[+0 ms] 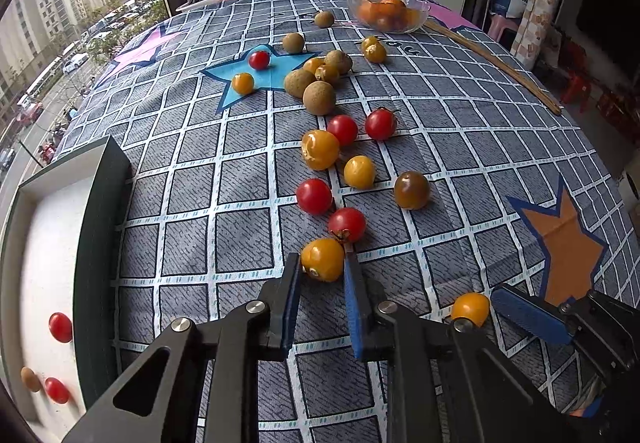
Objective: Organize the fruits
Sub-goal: 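Close the left tool on a yellow tomato while the right tool grasps an orange tomato, then carry the yellow and orange tomatoes in both tools over the white tray, then open both tools to drop the tomatoes into the tray, then move both tools back over the cloth toward a red and a brown tomato, then close the left tool on a red tomato while the right tool grasps a brown tomato, then carry the red and brown tomatoes in both tools over the white tray, then open both tools to drop the red and brown tomatoes into the tray, then move both tools back over the cloth toward two red tomatoes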
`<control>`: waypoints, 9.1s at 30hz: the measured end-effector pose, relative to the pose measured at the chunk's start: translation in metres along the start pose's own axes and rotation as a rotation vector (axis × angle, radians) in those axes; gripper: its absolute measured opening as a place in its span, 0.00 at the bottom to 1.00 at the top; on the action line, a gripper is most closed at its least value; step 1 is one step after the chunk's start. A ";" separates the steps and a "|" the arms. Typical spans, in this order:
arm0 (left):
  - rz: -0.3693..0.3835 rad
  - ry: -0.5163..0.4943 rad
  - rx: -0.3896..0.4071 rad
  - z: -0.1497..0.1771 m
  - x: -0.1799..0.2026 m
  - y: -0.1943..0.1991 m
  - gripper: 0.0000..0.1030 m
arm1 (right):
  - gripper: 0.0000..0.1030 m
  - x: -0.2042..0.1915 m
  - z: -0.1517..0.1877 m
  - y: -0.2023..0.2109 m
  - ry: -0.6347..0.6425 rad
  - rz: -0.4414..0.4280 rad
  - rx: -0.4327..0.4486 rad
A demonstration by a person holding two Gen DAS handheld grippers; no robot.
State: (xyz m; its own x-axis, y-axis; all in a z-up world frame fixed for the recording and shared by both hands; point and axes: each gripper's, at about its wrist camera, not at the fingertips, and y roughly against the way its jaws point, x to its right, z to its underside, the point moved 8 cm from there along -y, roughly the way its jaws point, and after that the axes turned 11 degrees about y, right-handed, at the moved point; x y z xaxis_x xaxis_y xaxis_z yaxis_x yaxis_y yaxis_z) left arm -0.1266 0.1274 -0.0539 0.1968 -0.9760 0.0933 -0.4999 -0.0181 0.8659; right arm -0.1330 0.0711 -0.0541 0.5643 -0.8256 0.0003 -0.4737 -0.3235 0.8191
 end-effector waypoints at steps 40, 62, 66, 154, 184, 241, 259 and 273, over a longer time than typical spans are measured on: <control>-0.180 0.306 0.169 0.079 -0.234 0.117 0.22 | 0.23 -0.149 -0.051 0.037 0.165 -0.227 -0.021; -0.191 0.305 0.078 0.096 -0.264 0.092 0.22 | 0.22 -0.258 -0.057 -0.046 0.405 -0.283 -0.266; -0.195 0.300 0.081 0.097 -0.265 0.091 0.22 | 0.23 -0.263 -0.055 -0.052 0.441 -0.260 -0.281; 0.013 -0.043 0.039 -0.015 0.014 -0.009 0.19 | 0.23 0.048 -0.057 -0.033 -0.085 -0.129 -0.079; -0.050 0.143 0.143 0.029 -0.144 0.099 0.19 | 0.23 -0.063 -0.051 0.019 0.080 -0.182 -0.075; -0.241 0.273 0.178 0.001 -0.274 0.076 0.78 | 0.78 -0.210 -0.165 -0.051 0.253 -0.233 -0.113; -0.077 0.203 0.242 -0.003 -0.181 0.125 0.78 | 0.81 -0.059 -0.096 0.010 -0.178 -0.256 -0.053; -0.051 0.030 0.186 0.003 -0.080 0.118 0.78 | 0.81 0.002 -0.033 0.030 -0.202 -0.238 -0.095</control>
State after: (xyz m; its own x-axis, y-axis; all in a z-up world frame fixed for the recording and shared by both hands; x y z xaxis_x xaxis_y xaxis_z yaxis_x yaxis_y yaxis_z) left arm -0.2040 0.2024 0.0388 0.2497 -0.9659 0.0686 -0.6356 -0.1101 0.7641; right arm -0.1239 0.0754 -0.0110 0.5018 -0.8098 -0.3040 -0.2739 -0.4822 0.8321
